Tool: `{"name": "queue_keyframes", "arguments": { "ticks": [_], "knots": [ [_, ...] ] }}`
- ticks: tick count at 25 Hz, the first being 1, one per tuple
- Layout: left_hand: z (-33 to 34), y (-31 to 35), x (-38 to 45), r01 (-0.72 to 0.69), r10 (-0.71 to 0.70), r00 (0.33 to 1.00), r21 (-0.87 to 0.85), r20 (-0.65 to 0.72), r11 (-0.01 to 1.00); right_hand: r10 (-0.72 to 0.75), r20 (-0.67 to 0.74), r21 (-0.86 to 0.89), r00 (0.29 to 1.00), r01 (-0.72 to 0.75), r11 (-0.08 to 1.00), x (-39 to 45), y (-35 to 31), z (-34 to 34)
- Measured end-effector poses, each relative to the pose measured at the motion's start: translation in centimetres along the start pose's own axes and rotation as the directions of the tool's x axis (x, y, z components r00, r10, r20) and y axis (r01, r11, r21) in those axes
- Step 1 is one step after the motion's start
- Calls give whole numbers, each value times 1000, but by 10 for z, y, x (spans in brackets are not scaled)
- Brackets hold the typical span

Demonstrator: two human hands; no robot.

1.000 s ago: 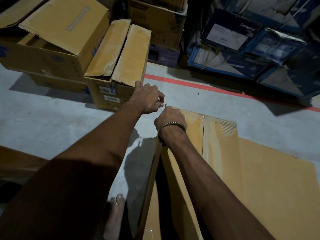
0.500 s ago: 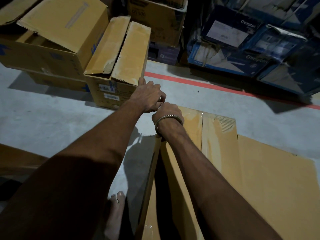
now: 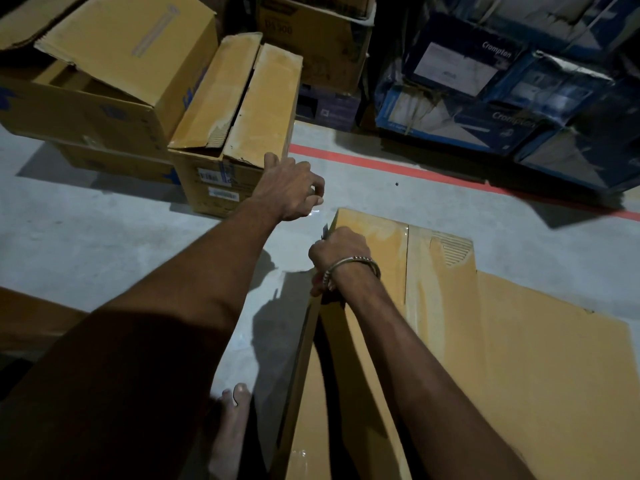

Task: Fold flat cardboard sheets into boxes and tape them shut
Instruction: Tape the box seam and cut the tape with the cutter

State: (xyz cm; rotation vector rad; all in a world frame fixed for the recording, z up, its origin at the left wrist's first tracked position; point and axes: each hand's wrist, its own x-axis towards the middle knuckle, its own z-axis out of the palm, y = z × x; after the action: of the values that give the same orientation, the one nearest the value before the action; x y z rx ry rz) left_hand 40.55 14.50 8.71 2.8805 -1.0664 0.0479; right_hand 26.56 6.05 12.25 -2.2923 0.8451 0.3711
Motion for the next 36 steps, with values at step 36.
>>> {"name": "queue_keyframes", "arguments": {
  "ticks": [36],
  "knots": [
    [-19,-54,-30,408,-391,903,-633,176,658,-281,-506,-149,816,238,960,35,73,-26]
  ]
}}
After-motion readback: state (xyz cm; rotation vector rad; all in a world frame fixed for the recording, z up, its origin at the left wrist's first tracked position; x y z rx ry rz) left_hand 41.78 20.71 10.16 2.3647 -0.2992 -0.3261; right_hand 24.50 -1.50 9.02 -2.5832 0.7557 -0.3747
